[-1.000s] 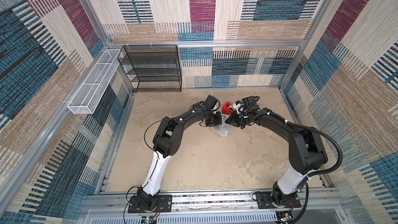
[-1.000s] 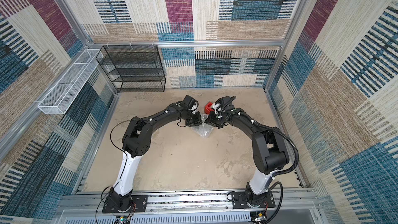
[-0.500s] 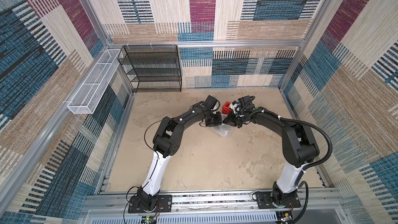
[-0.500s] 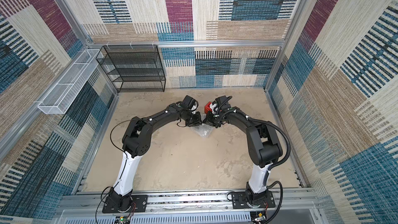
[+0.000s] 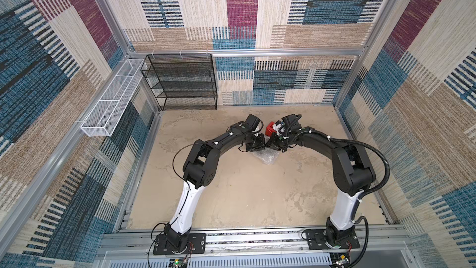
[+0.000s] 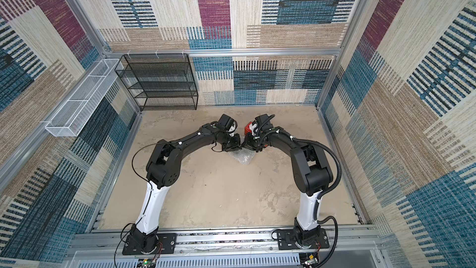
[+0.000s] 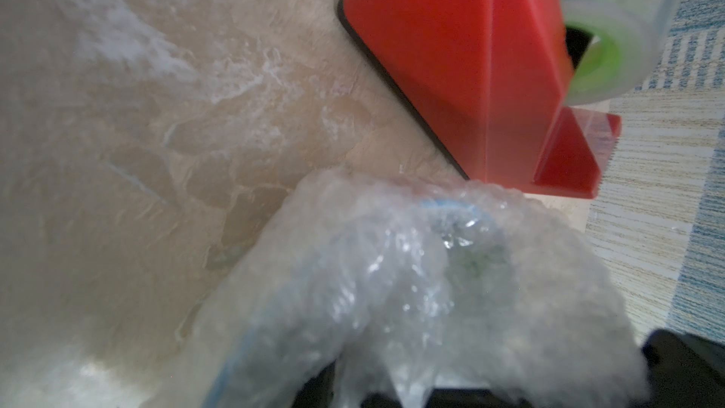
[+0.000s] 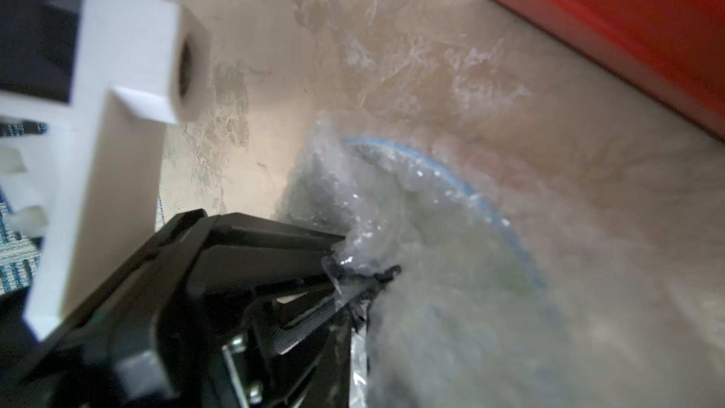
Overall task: Wrap bowls in bubble wrap
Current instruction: Stick the tape on the bubble wrap.
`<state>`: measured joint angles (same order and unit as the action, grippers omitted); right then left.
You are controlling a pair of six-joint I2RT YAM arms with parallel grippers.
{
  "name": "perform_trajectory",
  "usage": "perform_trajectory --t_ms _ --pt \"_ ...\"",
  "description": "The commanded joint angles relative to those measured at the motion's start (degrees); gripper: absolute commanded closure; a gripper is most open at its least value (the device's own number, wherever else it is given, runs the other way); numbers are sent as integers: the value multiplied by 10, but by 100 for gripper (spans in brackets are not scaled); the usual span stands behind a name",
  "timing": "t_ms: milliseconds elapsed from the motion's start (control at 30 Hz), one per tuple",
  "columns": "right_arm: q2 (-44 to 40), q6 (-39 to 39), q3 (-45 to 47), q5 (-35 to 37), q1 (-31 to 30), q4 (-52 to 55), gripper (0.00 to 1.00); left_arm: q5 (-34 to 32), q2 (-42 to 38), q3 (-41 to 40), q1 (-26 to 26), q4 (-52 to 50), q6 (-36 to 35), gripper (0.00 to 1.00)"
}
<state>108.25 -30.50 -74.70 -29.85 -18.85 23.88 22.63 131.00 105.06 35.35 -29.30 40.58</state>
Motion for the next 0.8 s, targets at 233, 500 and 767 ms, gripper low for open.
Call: perform_trajectory --t_ms 233,500,767 --pt "33 18 -16 46 -4 17 90 -8 -6 1 0 -11 5 84" --pt "61 28 -23 53 -4 21 90 -14 -10 4 -1 -15 2 84" --pt "63 33 -27 56 -4 19 91 -17 -23 3 -1 -11 -7 78"
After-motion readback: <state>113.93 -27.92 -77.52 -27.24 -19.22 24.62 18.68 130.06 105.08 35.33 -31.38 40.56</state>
